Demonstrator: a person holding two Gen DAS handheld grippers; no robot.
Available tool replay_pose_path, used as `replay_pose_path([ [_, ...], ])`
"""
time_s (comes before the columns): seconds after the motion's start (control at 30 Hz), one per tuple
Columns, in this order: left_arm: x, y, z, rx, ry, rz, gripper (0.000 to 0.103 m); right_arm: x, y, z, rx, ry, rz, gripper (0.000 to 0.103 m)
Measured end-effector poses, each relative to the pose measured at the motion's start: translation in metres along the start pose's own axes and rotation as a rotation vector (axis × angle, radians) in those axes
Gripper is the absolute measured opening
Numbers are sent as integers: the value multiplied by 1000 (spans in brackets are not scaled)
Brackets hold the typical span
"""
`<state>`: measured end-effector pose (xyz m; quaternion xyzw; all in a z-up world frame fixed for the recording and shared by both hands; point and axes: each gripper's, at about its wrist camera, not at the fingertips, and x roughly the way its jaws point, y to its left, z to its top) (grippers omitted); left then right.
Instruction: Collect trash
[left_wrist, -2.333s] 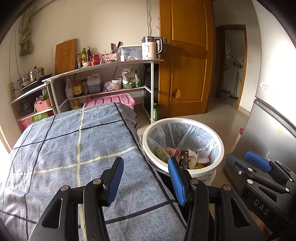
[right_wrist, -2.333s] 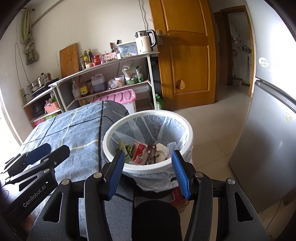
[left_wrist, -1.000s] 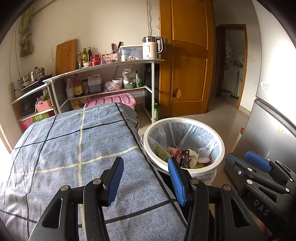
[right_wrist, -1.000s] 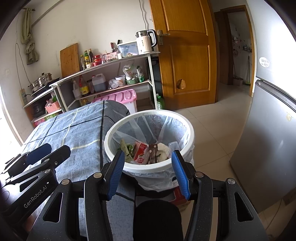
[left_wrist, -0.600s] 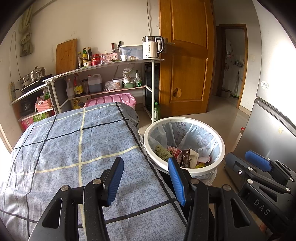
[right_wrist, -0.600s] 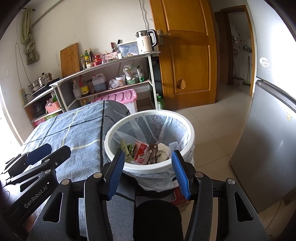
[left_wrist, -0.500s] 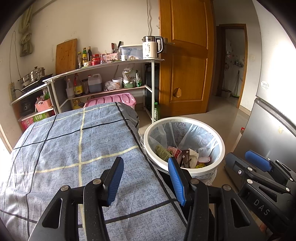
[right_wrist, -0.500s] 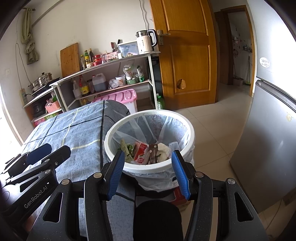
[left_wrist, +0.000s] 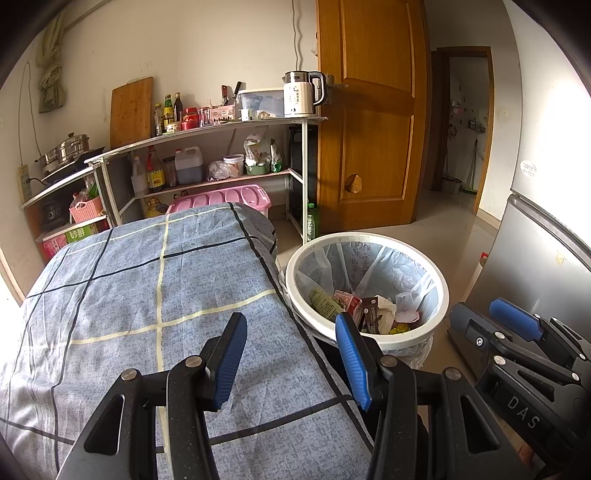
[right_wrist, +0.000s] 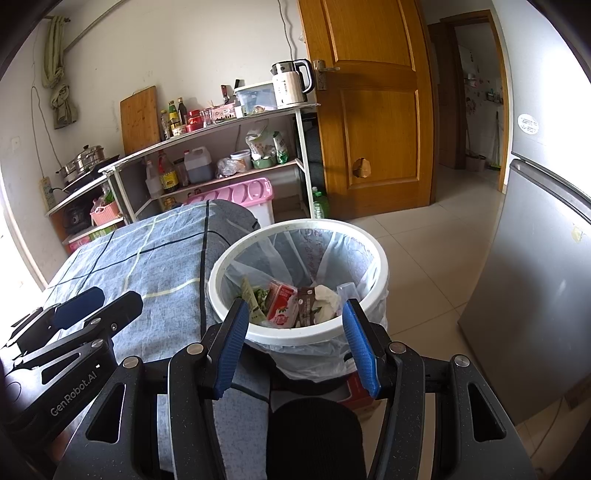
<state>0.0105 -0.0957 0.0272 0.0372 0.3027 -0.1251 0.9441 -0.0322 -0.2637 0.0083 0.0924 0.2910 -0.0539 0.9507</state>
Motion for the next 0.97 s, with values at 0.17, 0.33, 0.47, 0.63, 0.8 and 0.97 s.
replay_pose_path([
  [0.17, 0, 0, 0, -1, -1, 1, 50, 0, -2, -1, 0, 1, 1, 54],
  [0.33, 0, 0, -1, -1, 1, -1, 50, 0, -1, -1, 0, 2, 0, 54],
  [0.47, 0, 1, 0, 0, 1, -1, 50, 0, -1, -1, -1, 1, -1, 54],
  [0.63, 0, 0, -1, 0, 1, -5, 50, 0, -1, -1, 0, 2, -1, 54],
  [0.8, -1, 0, -2, 3, 0, -9, 50, 0, -1, 0, -1, 1, 0, 54],
  [0.97, -1, -1, -3, 2, 3, -11, 50, 0, -1, 0, -1, 2, 0, 54],
])
